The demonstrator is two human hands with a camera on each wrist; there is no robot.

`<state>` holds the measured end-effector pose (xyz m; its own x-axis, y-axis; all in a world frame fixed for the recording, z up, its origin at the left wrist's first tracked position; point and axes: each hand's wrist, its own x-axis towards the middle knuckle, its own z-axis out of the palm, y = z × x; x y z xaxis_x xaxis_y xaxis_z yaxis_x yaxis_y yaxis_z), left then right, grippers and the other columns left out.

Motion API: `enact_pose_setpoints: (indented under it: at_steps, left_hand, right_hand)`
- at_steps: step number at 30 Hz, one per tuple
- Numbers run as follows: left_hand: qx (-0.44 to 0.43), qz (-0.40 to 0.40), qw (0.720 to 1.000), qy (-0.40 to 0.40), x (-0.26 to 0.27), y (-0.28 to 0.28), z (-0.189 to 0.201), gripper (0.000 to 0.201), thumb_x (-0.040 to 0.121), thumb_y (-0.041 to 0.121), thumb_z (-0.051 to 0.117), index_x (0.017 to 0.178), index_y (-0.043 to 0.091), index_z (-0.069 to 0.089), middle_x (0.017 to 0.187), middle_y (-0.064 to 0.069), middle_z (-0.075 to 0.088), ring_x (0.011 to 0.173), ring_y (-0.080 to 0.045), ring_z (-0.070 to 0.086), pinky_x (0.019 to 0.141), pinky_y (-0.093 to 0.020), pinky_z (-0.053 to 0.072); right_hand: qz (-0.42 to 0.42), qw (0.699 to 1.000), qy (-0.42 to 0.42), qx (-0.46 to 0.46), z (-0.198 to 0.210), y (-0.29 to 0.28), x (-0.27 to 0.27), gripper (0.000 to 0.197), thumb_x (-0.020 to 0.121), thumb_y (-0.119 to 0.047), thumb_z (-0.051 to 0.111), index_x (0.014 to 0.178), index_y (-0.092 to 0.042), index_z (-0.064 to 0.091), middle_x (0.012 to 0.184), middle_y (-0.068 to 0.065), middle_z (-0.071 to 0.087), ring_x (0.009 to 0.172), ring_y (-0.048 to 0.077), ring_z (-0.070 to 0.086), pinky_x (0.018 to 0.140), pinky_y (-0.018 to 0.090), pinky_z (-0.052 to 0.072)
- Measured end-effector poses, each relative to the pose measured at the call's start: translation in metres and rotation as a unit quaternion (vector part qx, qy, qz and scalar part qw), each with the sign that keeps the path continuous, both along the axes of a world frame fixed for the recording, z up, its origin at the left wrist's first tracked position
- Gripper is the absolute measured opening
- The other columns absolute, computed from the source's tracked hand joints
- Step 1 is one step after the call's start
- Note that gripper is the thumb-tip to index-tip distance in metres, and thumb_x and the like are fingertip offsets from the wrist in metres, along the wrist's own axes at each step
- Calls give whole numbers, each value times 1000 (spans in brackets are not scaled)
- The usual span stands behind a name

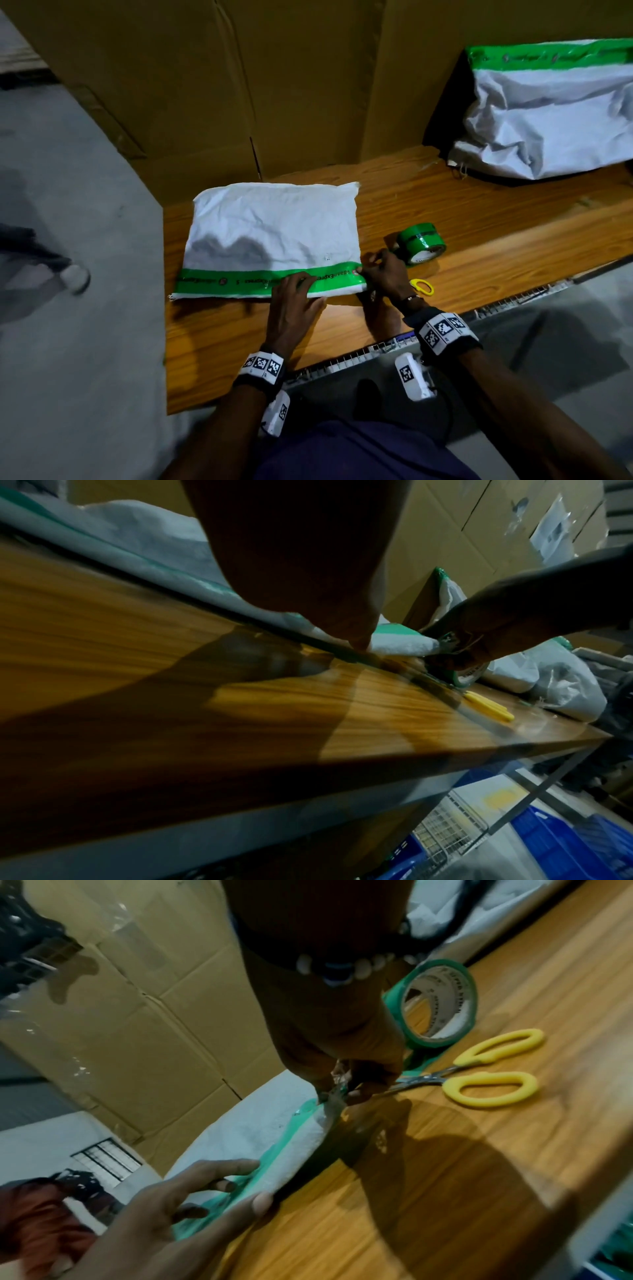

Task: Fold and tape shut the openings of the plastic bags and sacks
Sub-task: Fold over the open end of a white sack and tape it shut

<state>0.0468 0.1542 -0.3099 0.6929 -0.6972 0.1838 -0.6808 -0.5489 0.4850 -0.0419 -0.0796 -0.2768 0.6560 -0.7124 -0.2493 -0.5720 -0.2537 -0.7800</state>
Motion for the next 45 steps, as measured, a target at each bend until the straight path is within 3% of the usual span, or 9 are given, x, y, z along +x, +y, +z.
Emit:
enact_pose_setpoints:
  at_steps: [8, 12, 16, 19, 22, 28, 31, 40, 45]
  left_hand:
    - [57, -46, 997, -23, 5, 16, -5, 50, 100, 43, 63, 144, 19, 59, 148, -3, 56, 133, -25, 51, 112, -44, 43]
    - [38, -55, 998, 12, 8, 24, -3, 52, 101, 40, 62, 146, 14, 56, 154, -7, 49, 141, -26, 43, 117, -43, 41]
    - [66, -62, 996, -15, 12, 28, 0, 57, 99, 49, 57, 146, 16, 57, 160, -7, 44, 149, -28, 36, 124, -45, 30]
    - [116, -61, 991, 9, 15, 32, -4, 62, 100, 57, 47, 156, 30, 46, 168, 4, 32, 158, -21, 22, 128, -50, 12]
    - [134, -112, 985, -2, 29, 45, -6, 64, 102, 59, 43, 162, 38, 31, 172, 12, 21, 160, -12, 15, 128, -48, 9]
    - [177, -145, 972, -43, 90, 111, -2, 69, 102, 61, 46, 164, 45, 20, 172, 18, 13, 159, -11, 16, 127, -52, 15]
    - [178, -146, 973, -2, 107, 137, 2, 66, 105, 61, 39, 165, 45, 14, 172, 20, 10, 160, -7, 7, 129, -42, 7]
    - [136, -94, 982, -94, 78, 122, -9, 45, 102, 39, 41, 139, 24, 62, 149, -2, 59, 134, -28, 58, 102, -53, 44]
    - [61, -67, 974, -207, 80, 106, 35, 22, 95, 15, 61, 116, 19, 67, 114, -7, 63, 98, -31, 60, 89, -47, 44]
  right_hand:
    - [112, 985, 24, -129, -5, 7, -8, 37, 86, -27, 85, 110, -9, 63, 97, 17, 76, 91, 33, 70, 65, 35, 41]
    - [109, 968, 64, -217, -7, 14, -11, 33, 83, -22, 83, 101, -8, 60, 90, 22, 68, 88, 46, 64, 68, 50, 48]
    - [195, 933, 70, -295, 7, 44, -6, 64, 65, -24, 93, 116, -4, 61, 119, 24, 62, 102, 44, 57, 78, 49, 46]
    - [264, 917, -1, -299, -7, 84, -1, 36, 93, -28, 70, 124, -10, 66, 132, 16, 65, 116, 42, 60, 89, 46, 49]
    - [268, 919, 9, -290, -37, 93, -12, 48, 109, -39, 45, 152, -20, 54, 161, 5, 48, 149, 37, 38, 116, 49, 38]
    - [281, 917, -6, -283, -44, 83, -18, 53, 108, -47, 48, 160, -33, 42, 167, -6, 36, 158, 26, 25, 124, 46, 25]
    - [288, 915, -12, -282, -47, 82, -19, 56, 107, -48, 47, 161, -33, 40, 168, -6, 34, 159, 27, 22, 125, 47, 23]
    - [285, 899, 48, -329, -33, 89, -12, 36, 104, -34, 56, 138, -24, 63, 156, 5, 53, 143, 34, 50, 113, 49, 40]
    - [284, 883, -28, -372, 14, 79, -14, 47, 84, -38, 56, 124, -16, 66, 126, 10, 62, 103, 36, 62, 82, 44, 44]
